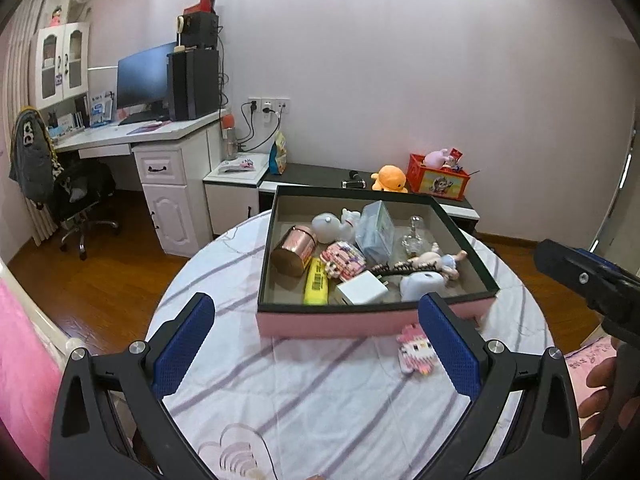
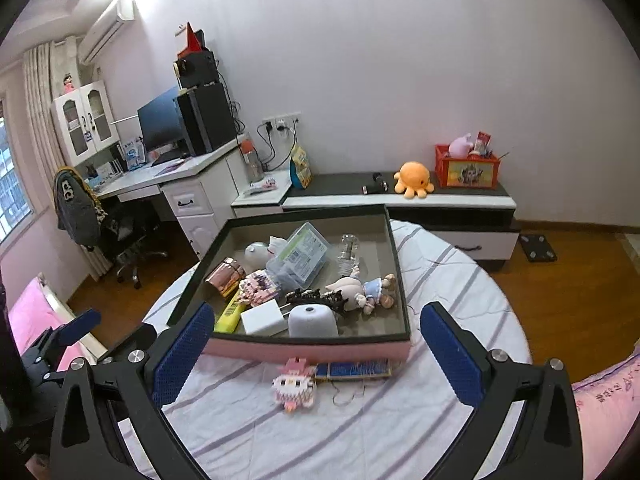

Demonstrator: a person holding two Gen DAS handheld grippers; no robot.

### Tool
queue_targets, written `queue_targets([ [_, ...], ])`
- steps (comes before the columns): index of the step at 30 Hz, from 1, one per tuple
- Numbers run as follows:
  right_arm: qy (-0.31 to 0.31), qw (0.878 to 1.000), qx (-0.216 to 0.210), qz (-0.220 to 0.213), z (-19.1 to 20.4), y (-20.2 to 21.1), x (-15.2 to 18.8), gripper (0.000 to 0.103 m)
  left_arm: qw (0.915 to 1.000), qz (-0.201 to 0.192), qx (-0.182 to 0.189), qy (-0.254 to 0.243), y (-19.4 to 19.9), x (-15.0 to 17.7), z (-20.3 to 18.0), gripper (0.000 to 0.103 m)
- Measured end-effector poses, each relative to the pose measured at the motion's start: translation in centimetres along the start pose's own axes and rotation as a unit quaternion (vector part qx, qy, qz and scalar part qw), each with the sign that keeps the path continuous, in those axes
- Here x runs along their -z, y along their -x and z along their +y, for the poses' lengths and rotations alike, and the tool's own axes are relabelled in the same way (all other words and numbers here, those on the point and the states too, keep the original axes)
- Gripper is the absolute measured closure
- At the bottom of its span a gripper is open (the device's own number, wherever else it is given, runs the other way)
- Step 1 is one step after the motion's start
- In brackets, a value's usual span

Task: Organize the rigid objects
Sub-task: 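Move both grippers back toward the white block figure and blue box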

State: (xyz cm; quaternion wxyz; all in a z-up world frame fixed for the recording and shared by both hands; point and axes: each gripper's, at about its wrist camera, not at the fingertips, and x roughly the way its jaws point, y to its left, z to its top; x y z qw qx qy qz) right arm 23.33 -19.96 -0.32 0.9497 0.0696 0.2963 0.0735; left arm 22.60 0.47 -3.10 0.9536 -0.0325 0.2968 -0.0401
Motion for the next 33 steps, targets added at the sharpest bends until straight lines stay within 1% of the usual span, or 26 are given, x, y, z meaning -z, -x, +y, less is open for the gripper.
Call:
queue_targets([
  [9, 0.005, 0.999, 0.017, -0.032, 0.8, 5.2, 2.5, 0.0, 0.9999, -0.011, 0.002, 0.003, 4.2, 1.6, -0.4, 0.0],
  [13, -0.004, 0.999, 0.022, -0.041, 0.6, 7.2, 4.1, 0.0, 1.0, -0.009, -0.003, 0.001, 5.4, 2.5, -0.4, 0.0],
  [18, -0.008, 0.999, 0.028, -0.039, 0.4, 8.3, 5.2, 0.0, 1.0, -0.002, 0.0, 0.004, 6.3, 3.4, -0.4, 0.0],
  [26, 0.0, 0.998, 0.034, -0.049, 1.0, 9.8, 5.5, 0.0, 0.9997, -0.024, -0.003, 0.003, 8.7, 3.5, -0.3, 0.0],
  [33, 0.012, 0.998, 0.03, -0.053, 1.9, 10.4, 5.8, 0.0, 0.9996, -0.027, -0.008, 0.006, 9.4, 3.8, 0.0, 0.0],
])
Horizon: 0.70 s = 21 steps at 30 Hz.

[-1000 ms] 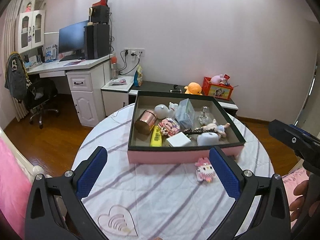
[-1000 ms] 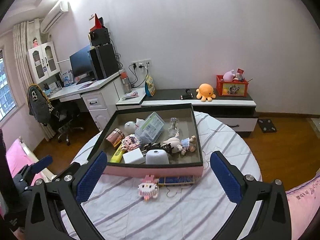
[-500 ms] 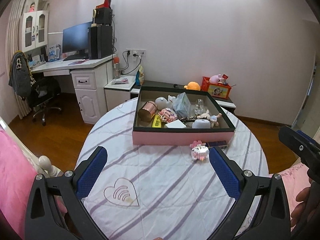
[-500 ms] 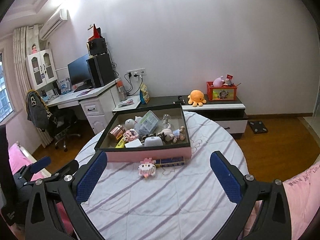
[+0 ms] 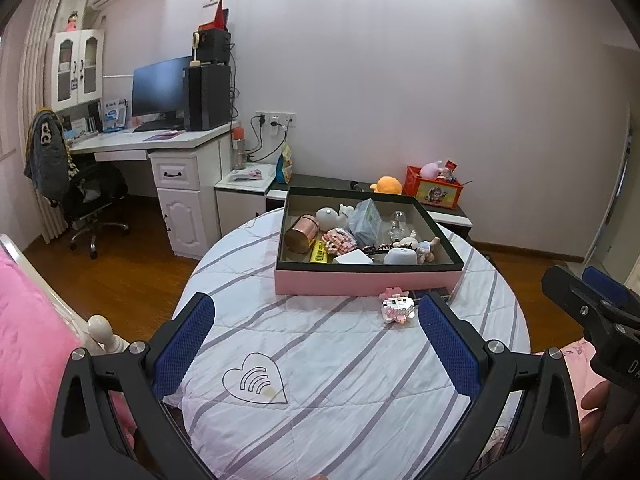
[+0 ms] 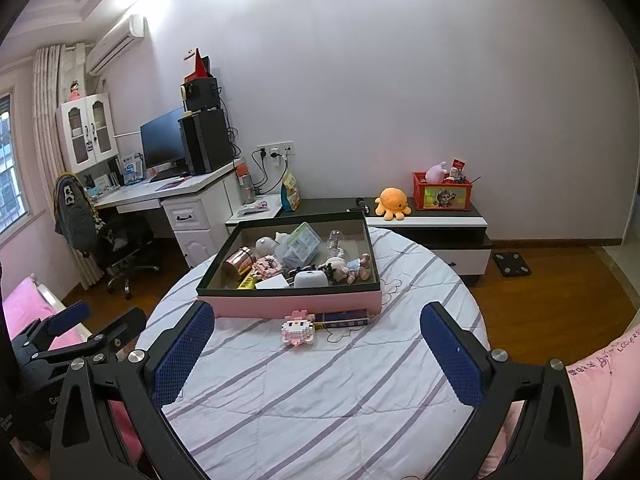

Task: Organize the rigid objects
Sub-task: 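Move both grippers back toward the white block figure and blue box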

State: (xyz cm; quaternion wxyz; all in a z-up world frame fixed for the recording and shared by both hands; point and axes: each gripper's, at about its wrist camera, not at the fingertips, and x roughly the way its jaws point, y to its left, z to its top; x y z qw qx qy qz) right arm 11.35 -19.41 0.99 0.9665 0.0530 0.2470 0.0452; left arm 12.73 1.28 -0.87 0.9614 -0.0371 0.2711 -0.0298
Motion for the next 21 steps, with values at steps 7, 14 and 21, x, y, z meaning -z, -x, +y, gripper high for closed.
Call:
queue_targets([
  [7, 0.002, 1.0, -0.001, 0.002, 0.2, 0.1, 0.1, 0.0, 1.0, 0.0, 0.0, 0.001, 0.1, 0.1, 0.1, 0.0],
  [14, 0.001, 1.0, 0.0, 0.006, -0.1, -0.2, 0.2, 0.0, 1.0, 0.002, 0.0, 0.001, 0.0, 0.1, 0.1, 0.0],
  [21, -0.004, 1.0, 0.007, 0.023, -1.3, -1.9, 0.6, 0.0, 0.9997, 0.024, 0.002, -0.005, -1.9, 1.0, -0.6, 0.0],
])
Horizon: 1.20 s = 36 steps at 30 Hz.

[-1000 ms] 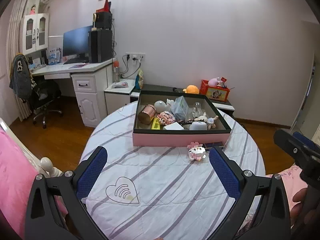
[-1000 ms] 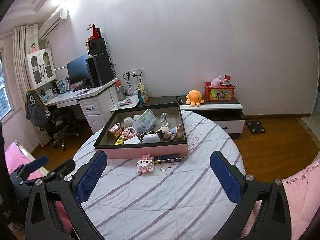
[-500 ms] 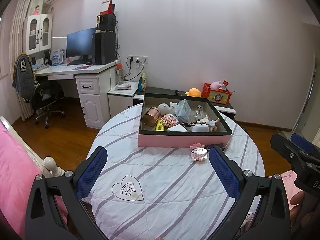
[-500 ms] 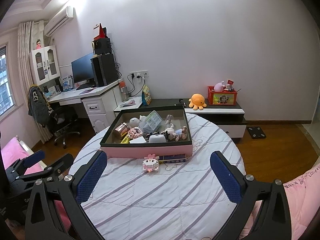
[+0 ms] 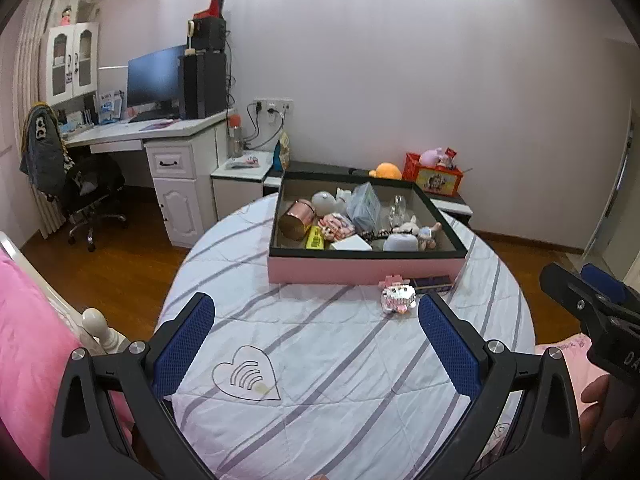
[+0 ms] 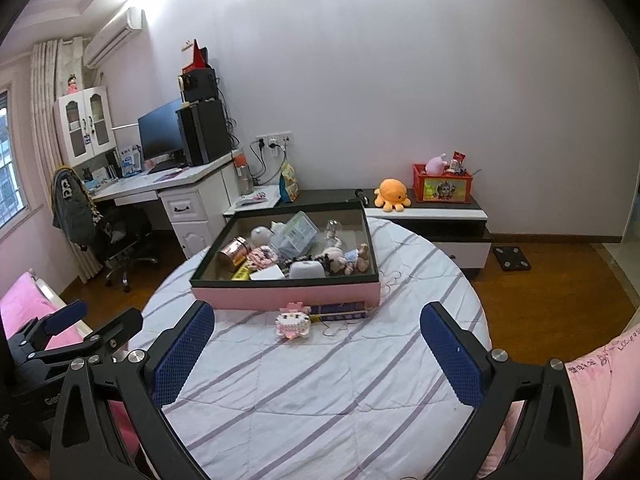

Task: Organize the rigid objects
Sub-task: 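Move both grippers back toward the white block figure and blue box, then grasp white block figure with left gripper while right gripper grasps blue box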

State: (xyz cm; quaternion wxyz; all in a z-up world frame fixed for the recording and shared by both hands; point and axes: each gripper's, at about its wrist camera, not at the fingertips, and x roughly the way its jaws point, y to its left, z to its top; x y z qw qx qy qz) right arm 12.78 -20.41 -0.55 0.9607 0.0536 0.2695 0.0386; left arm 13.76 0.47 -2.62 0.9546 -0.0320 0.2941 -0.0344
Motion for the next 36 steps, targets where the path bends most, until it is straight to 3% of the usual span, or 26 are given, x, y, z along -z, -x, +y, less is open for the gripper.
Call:
queue_targets([
  [12, -0.017, 0.998, 0.028, 0.063, -4.3, -5.8, 1.0, 0.0, 0.9979, 0.061, 0.014, -0.019, -6.4, 0.5, -3.6, 0.0],
  [22, -0.032, 0.991, 0.047, 0.124, -8.3, -11.0, 2.6, 0.0, 0.9908, 0.129, 0.022, -0.036, -14.6, 1.3, -7.4, 0.0],
  [31, -0.039, 0.987, 0.043, 0.148, -9.2, -14.3, 2.9, 0.0, 0.983, 0.177, 0.007, -0.049, -20.8, 2.0, -9.2, 0.0],
  [34, -0.038, 0.986, 0.042, 0.156, -9.2, -15.1, 3.1, 0.0, 0.983, 0.178, 0.016, -0.04, -21.4, 2.0, -8.6, 0.008],
  [36, -0.037, 0.986, 0.04, 0.16, -9.0, -15.6, 3.2, 0.0, 0.9839, 0.172, 0.021, -0.043, -21.3, 1.9, -8.4, 0.03],
])
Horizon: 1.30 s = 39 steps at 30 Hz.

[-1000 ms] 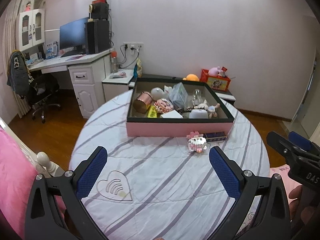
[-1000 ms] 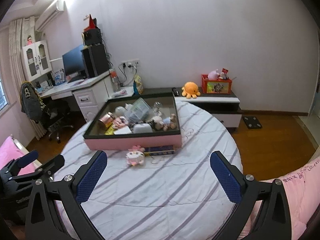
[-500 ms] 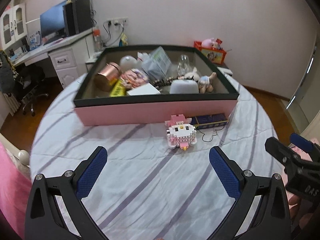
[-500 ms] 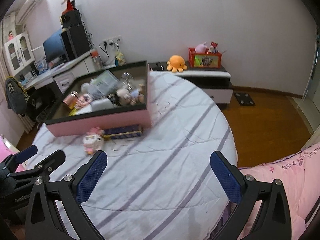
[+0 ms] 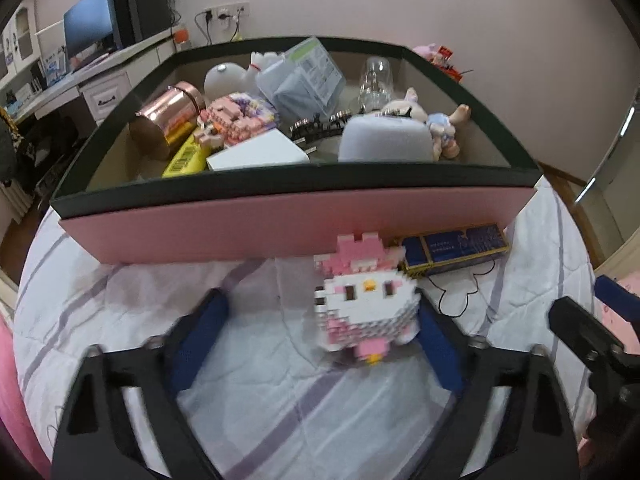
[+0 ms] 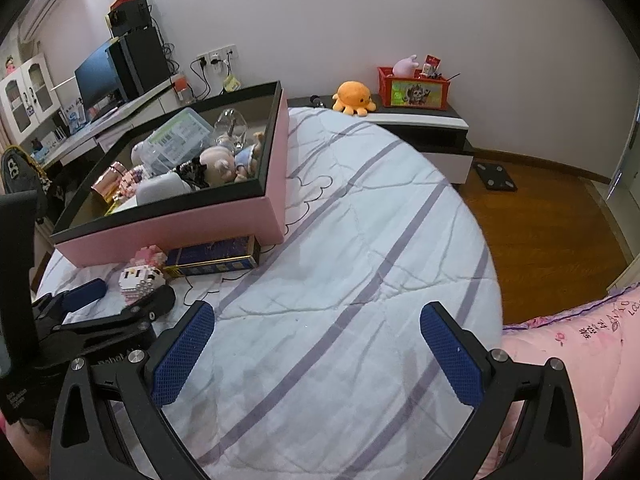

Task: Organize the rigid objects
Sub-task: 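Grasp white block figure with left gripper while right gripper grasps blue box, then carry block figure and blue box into the pink box and release both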

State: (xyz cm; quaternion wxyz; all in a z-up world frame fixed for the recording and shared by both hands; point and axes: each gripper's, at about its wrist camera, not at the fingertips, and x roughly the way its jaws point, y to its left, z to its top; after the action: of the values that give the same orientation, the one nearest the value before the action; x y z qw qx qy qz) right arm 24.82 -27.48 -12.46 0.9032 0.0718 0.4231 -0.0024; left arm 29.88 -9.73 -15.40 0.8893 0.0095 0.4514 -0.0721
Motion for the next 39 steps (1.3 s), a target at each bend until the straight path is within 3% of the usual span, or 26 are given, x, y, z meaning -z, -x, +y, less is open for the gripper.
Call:
queue_targets([
  [5, 0.005, 1.0, -0.006, 0.008, 1.1, -1.0, -0.2, 0.0, 0.9999, -0.005, 0.01, 0.003, 0.4, -0.3, 1.8, 0.059],
  [15, 0.035, 0.999, -0.024, 0.017, 5.8, -3.8, -1.4, 0.0, 0.9995, -0.017, 0.005, 0.025, 2.8, 1.4, 5.8, 0.059],
  [25, 0.06, 0.997, 0.027, 0.03, 8.7, -6.7, -1.9, 0.0, 0.9991, -0.024, 0.005, 0.036, 2.6, 2.4, 7.3, 0.059],
  [28, 0.064, 0.997, 0.026, 0.022, 8.8, -6.3, -1.9, 0.011, 0.999, -0.026, 0.006, 0.037, 2.6, 2.4, 7.2, 0.059],
  [29, 0.064, 0.997, 0.027, 0.018, 8.9, -6.1, -1.8, 0.021, 0.9989, -0.026, 0.008, 0.038, 2.7, 2.4, 7.3, 0.059],
  [39, 0.055, 0.998, -0.015, 0.011, 8.9, -3.2, 0.0, 0.021, 0.9981, -0.034, 0.018, 0.048, 4.5, 3.0, 8.3, 0.059],
])
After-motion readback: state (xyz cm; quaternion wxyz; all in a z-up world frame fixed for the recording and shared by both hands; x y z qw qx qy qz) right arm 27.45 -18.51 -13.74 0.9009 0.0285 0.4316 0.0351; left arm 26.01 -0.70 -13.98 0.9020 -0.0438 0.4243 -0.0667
